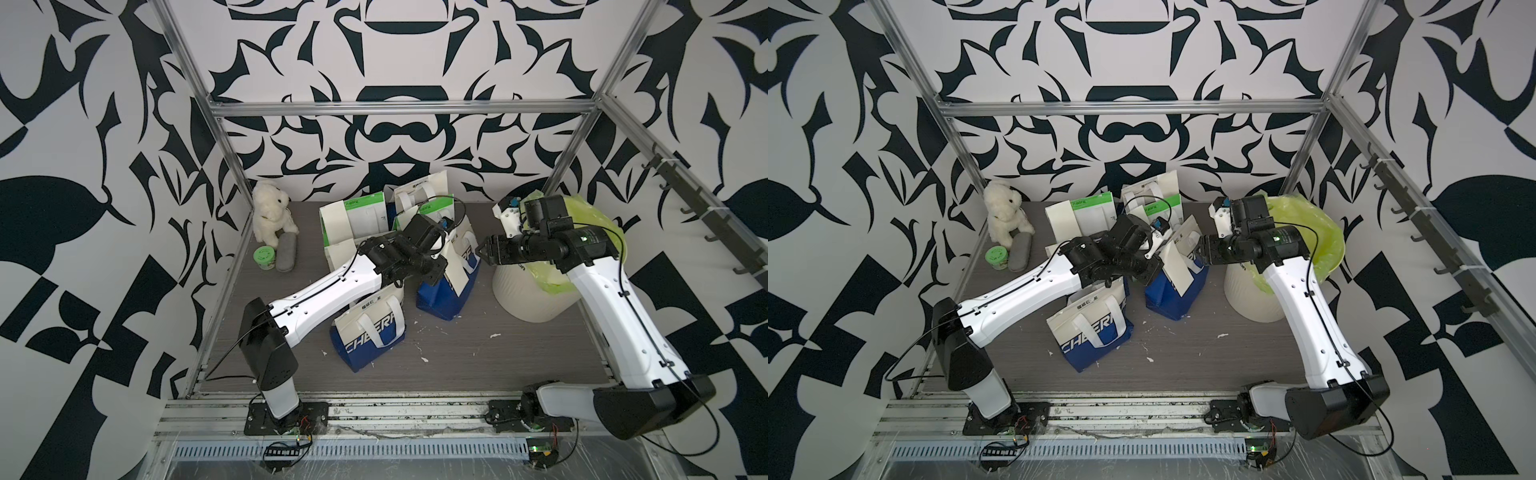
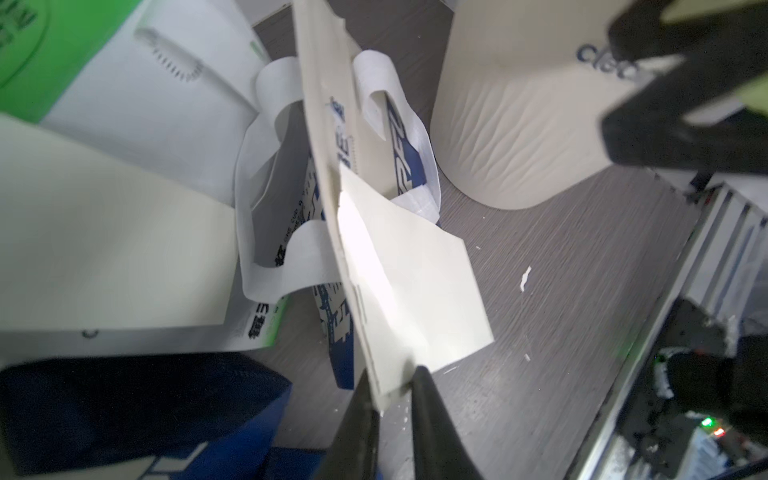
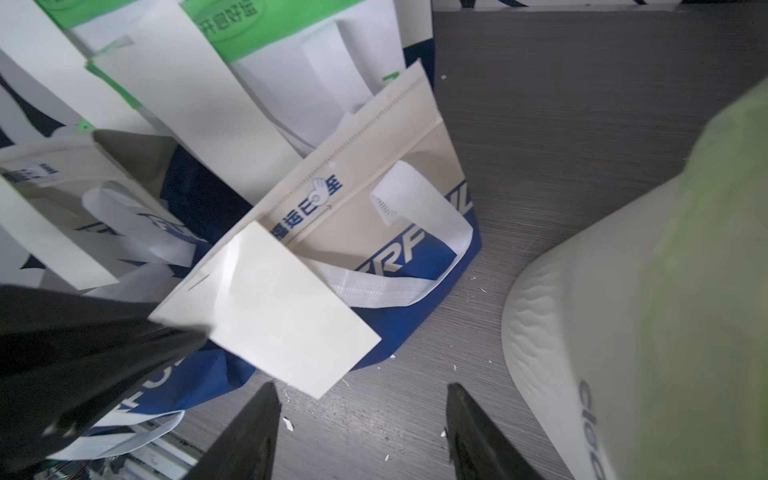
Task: Shred takeout receipts and throw away
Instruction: Move the trash bin to the center of the board, then tear off the takeout receipt from the takeout bag.
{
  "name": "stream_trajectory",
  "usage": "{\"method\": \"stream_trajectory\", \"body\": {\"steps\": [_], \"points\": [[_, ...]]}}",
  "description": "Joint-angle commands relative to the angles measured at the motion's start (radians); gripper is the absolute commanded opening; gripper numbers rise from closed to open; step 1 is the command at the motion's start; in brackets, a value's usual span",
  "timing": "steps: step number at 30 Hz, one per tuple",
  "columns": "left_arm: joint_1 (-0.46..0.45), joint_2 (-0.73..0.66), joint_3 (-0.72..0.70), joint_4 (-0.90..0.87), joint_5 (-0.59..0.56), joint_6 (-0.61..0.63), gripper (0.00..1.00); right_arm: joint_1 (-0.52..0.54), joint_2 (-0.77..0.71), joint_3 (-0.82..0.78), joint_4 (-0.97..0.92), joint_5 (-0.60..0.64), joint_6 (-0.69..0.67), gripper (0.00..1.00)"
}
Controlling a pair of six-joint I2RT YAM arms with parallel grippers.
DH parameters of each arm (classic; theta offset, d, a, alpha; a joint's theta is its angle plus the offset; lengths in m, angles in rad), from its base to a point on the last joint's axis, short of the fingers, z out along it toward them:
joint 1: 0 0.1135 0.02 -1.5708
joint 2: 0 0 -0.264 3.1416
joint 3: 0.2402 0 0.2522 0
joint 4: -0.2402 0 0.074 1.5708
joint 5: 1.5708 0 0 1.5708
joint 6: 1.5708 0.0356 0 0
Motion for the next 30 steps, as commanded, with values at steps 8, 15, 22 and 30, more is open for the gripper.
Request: {"method": "stream_trajectory", "body": {"steps": [8, 15, 22, 30], "points": [[0.054, -0.209, -0.245, 0.182, 0.075, 0.239, 0.0, 0.021, -0.032, 0.013, 0.092, -0.219, -0.004, 0.69], [0.111, -0.29, -0.341, 0.222, 0.189, 0.263, 0.0, 0.194, 0.005, -0.011, 0.156, -0.171, 0.025, 0.76], [0.114, -0.341, -0.436, 0.28, 0.224, 0.259, 0.0, 0.222, 0.027, -0.071, 0.267, -0.213, 0.058, 0.78], [0.117, -0.36, -0.479, 0.316, 0.238, 0.261, 0.0, 0.223, 0.068, -0.106, 0.368, -0.321, 0.03, 0.75]]}}
